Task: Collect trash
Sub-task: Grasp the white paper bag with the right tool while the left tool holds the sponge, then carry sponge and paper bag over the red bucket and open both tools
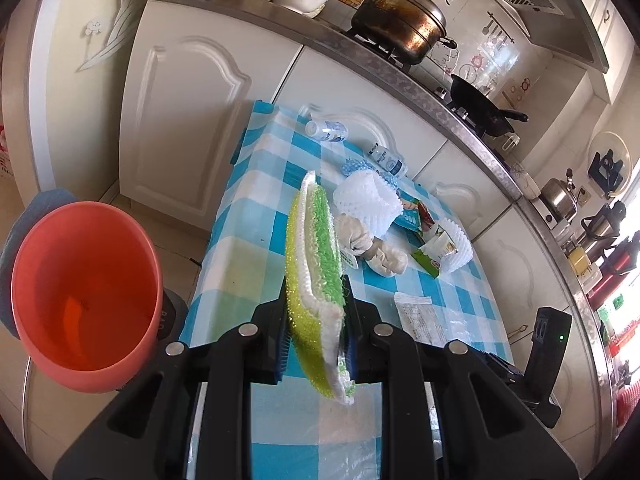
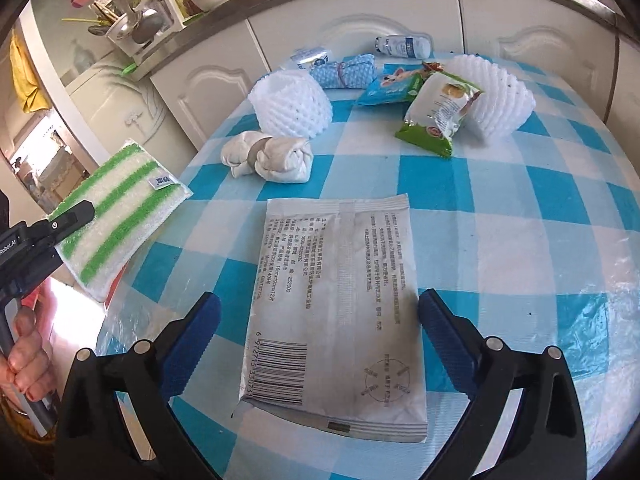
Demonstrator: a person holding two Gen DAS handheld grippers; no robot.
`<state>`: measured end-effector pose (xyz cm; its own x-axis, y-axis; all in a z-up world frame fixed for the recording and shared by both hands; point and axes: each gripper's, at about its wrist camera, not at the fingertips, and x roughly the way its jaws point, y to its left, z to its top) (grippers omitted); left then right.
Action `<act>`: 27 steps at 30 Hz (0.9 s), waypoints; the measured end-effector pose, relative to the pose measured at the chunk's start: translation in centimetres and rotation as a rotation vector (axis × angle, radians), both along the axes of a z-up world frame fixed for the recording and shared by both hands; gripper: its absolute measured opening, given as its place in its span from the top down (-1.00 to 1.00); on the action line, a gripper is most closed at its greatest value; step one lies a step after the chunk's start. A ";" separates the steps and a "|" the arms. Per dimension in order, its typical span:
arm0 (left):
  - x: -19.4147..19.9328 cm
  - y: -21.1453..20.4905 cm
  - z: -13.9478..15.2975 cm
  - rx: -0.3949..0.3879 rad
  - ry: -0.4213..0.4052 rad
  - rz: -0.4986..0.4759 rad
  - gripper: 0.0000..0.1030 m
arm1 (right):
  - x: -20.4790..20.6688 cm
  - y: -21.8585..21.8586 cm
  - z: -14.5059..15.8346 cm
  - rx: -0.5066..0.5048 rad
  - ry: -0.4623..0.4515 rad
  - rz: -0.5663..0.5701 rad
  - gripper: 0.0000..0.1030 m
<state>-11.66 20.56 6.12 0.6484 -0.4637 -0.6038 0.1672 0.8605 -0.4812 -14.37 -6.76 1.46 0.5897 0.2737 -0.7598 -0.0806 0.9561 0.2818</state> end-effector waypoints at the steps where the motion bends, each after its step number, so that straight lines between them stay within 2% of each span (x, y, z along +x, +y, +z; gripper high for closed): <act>1: 0.0 0.0 -0.1 0.001 0.002 -0.002 0.56 | 0.1 0.6 -0.2 -0.032 0.000 0.008 -0.90; 5: 0.2 -0.2 -0.5 0.004 0.012 -0.006 0.55 | 0.5 2.4 -0.9 -0.165 0.005 0.021 -0.93; 8: 0.4 -0.3 -0.9 0.007 0.027 -0.007 0.55 | 0.6 3.0 -1.0 -0.227 -0.006 0.023 -0.92; 12: 0.5 -0.5 -1.3 0.014 0.036 -0.008 0.55 | 0.5 2.6 -1.1 -0.237 -0.021 0.009 -0.83; 14: 0.6 -0.4 -1.4 0.012 0.039 -0.007 0.55 | 0.4 2.5 -0.9 -0.249 -0.032 0.005 -0.56; 15: 0.6 -0.4 -1.5 0.011 0.041 -0.006 0.55 | 0.4 2.4 -0.9 -0.241 -0.034 0.004 -0.53; 20: 0.5 -0.3 -1.6 0.010 0.041 -0.003 0.55 | 0.1 2.2 -0.5 -0.211 -0.051 0.001 -0.44; 27: 0.0 1.3 -1.2 0.009 0.020 0.027 0.55 | -0.4 3.4 2.6 -0.177 -0.127 0.034 -0.43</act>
<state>-11.61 21.81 4.96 0.6481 -0.4410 -0.6209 0.1344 0.8687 -0.4767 -14.79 -3.35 4.01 0.6763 0.1640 -0.7182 -0.1379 0.9859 0.0953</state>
